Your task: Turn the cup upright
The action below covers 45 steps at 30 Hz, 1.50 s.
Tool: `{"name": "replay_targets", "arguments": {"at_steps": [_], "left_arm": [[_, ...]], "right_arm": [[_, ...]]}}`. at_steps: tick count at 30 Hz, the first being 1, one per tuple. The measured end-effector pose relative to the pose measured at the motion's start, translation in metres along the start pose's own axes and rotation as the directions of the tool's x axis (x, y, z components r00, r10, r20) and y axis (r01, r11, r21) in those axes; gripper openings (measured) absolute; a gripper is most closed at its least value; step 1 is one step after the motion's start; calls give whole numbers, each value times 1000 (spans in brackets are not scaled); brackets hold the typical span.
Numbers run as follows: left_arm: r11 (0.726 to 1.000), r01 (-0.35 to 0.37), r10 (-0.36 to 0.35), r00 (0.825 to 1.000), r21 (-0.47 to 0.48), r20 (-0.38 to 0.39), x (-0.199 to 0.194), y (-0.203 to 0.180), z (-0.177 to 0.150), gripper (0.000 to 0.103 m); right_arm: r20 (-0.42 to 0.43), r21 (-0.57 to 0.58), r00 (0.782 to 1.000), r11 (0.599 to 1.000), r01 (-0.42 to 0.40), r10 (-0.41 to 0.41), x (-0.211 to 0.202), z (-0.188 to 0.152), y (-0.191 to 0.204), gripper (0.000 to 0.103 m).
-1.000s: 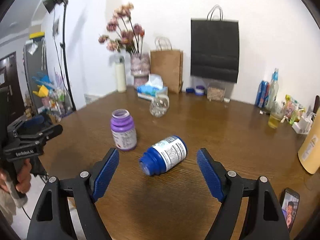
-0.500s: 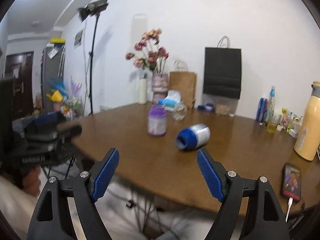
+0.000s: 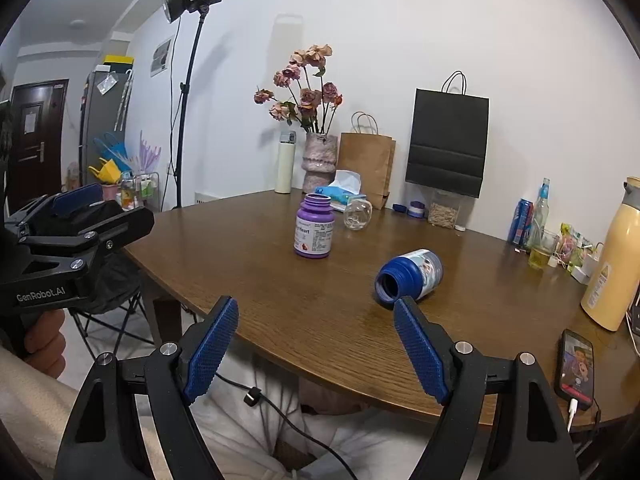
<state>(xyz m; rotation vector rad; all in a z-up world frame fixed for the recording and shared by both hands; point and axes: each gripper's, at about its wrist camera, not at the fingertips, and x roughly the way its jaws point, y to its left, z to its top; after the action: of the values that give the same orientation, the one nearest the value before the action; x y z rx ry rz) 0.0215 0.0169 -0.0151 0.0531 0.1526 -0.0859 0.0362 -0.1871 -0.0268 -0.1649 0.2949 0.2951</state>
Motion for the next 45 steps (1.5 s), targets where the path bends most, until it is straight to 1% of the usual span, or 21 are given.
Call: {"name": "replay_targets", "arguments": {"at_steps": [8,45], "left_arm": [[1000,-9,9,1000,-9,-6,0,3,-1,103],[1000,-10,10,1000,-11,-1,-1,-1,0,103]], "right_arm": [[-5,24,1000,1000,7,-7,1,-1,-4,84],[-13,24,1000,1000,10,-10,5,-3,-7,84]]}}
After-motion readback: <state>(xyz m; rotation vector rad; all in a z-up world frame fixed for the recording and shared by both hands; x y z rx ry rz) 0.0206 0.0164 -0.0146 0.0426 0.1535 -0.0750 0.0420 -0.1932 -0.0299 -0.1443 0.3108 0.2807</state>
